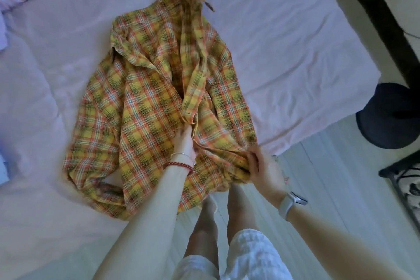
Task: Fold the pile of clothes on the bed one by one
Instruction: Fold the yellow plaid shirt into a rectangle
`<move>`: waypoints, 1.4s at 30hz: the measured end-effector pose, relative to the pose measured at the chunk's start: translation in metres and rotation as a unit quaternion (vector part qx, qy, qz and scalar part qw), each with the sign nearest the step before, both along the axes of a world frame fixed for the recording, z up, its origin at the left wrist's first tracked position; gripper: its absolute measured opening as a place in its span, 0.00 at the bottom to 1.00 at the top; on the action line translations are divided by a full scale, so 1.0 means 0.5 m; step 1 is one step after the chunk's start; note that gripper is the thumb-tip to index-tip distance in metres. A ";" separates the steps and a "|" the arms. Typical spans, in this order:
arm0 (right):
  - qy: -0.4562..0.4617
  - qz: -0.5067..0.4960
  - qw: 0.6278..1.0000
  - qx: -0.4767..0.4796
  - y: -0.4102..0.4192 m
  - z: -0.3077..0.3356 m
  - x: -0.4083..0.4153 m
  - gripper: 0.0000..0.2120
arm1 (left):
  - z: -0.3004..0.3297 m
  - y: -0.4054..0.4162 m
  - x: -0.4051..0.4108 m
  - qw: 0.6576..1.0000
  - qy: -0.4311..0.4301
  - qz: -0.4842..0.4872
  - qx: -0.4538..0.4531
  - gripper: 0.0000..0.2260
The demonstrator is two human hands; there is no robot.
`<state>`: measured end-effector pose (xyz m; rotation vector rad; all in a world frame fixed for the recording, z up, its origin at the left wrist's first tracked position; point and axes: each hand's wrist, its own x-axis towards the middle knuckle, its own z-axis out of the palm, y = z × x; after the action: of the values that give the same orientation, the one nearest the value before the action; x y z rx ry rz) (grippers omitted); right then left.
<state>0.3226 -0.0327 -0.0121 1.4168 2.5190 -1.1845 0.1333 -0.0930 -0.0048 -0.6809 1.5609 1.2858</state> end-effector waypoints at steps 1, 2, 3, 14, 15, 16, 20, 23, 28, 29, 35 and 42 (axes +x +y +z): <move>-0.013 0.021 1.000 -0.004 -0.006 -0.005 0.002 0.09 | -0.001 -0.002 0.002 0.999 0.011 -0.024 -0.025 0.17; -0.024 0.035 0.999 -0.016 -0.011 -0.008 0.001 0.07 | 0.001 -0.003 0.001 0.995 0.040 -0.072 -0.049 0.22; -0.033 0.043 0.998 -0.030 -0.017 -0.011 0.000 0.06 | -0.002 -0.007 0.002 0.984 0.094 -0.129 -0.075 0.24; -0.077 -0.040 0.996 -0.009 -0.034 -0.023 -0.012 0.05 | -0.005 -0.069 -0.072 0.758 0.506 -0.342 -0.228 0.07; -0.086 -0.042 0.995 -0.011 -0.034 -0.026 -0.010 0.06 | -0.010 -0.075 -0.076 0.777 0.490 -0.324 -0.227 0.07; -0.092 -0.043 0.995 -0.015 -0.033 -0.027 -0.009 0.06 | -0.016 -0.081 -0.082 0.815 0.456 -0.288 -0.211 0.07; -0.041 -0.046 0.997 0.054 -0.037 -0.012 -0.020 0.12 | 0.010 -0.080 -0.090 0.989 0.140 -0.039 -0.004 0.05; 0.067 0.103 0.985 0.122 -0.060 0.001 -0.049 0.17 | 0.027 -0.090 -0.085 0.993 0.044 -0.025 0.102 0.05; -0.033 0.192 0.981 -0.024 -0.092 -0.017 -0.104 0.22 | 0.042 -0.092 -0.092 0.985 0.039 -0.062 0.154 0.07; -0.020 0.198 0.980 -0.026 -0.093 -0.018 -0.106 0.18 | 0.042 -0.090 -0.097 0.985 0.050 -0.068 0.151 0.07; 0.055 0.118 0.987 0.098 -0.077 0.024 -0.005 0.17 | 0.037 -0.077 -0.120 0.991 0.065 -0.035 0.108 0.08; -0.170 0.357 0.911 -0.116 -0.158 0.034 0.054 0.25 | -0.031 -0.125 -0.100 0.960 0.161 -0.183 -0.138 0.07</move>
<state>0.3495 -0.1116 0.0052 0.4921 2.2227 -0.9374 0.0834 -0.1557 -0.0204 -0.3327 2.0490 0.9395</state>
